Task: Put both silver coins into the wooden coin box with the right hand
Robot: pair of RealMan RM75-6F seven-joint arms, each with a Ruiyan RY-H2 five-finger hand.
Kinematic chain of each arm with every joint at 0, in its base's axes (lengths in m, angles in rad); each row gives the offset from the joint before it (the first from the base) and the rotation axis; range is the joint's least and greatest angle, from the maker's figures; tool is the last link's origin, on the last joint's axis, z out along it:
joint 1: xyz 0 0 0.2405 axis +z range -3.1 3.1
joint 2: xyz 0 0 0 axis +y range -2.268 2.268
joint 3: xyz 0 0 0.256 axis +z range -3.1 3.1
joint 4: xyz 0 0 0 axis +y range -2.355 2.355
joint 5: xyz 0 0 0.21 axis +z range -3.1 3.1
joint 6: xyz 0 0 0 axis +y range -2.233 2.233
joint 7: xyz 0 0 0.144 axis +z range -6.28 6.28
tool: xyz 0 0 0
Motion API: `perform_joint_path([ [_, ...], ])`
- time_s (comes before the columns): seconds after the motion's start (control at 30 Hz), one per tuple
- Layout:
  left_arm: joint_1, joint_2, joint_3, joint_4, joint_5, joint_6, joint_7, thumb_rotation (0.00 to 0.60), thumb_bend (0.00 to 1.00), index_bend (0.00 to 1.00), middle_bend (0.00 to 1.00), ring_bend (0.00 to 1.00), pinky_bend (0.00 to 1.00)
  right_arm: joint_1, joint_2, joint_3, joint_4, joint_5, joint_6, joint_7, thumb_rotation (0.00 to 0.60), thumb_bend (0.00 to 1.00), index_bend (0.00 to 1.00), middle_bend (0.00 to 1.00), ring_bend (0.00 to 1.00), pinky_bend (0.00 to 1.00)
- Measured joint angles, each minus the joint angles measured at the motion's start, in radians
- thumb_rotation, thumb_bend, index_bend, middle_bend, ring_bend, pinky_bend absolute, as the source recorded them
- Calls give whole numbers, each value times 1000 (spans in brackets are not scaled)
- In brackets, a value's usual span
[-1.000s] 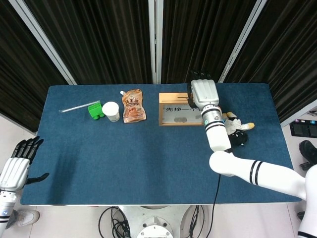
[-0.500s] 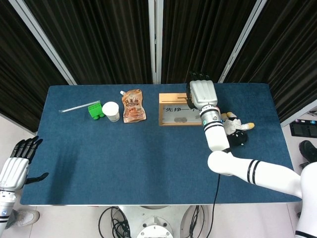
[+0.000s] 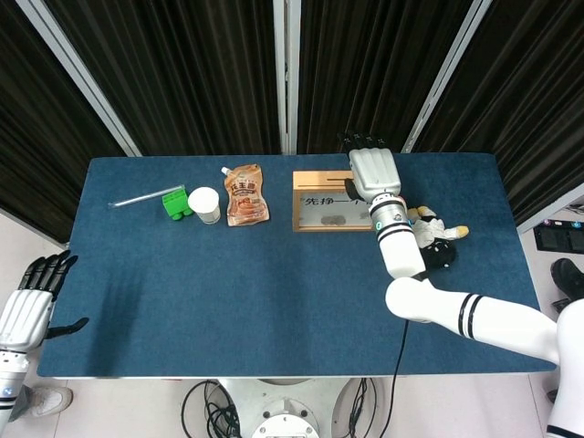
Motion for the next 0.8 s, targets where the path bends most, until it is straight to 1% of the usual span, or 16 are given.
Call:
perform_joint_path([
  [0.17,0,4,-1,-10,1,3,9,600,28,49,8,0,0,-19,16,1,-25,-55,10,42,600,395,0,0,0,0],
  [0.3,1,6,-1,-15,2,7,14,600,28,49,8,0,0,-54,49,-3,-79,-128,42,79,600,395,0,0,0,0],
  [0.4,3,8,-2,-19,3,10,17,600,28,49,8,0,0,-101,85,-22,-141,-223,94,105,600,394,0,0,0,0],
  [0.47,2,9,-2,-21,4,12,21,600,28,49,8,0,0,-150,115,-51,-192,-315,150,122,600,393,0,0,0,0],
  [0.5,2,10,-3,-22,5,13,24,600,28,49,8,0,0,-175,128,-67,-214,-360,178,130,600,391,0,0,0,0],
  [0.6,1,10,-5,-27,7,17,35,600,28,49,8,0,0,-277,162,-144,-272,-532,287,159,600,381,0,0,0,0],
  [0.63,1,10,-6,-30,7,19,42,600,27,49,8,0,0,-326,171,-184,-286,-609,336,174,600,378,0,0,0,0],
  [0.7,2,10,-7,-34,8,22,55,600,27,49,8,0,0,-411,177,-252,-293,-727,413,204,600,366,0,0,0,0],
  [0.73,3,9,-8,-36,8,25,66,600,28,49,8,0,0,-475,175,-301,-288,-805,463,232,600,355,0,0,0,0],
  [0.8,5,8,-9,-39,8,29,85,600,28,49,8,0,0,-578,164,-373,-263,-907,531,286,600,323,0,0,0,0],
])
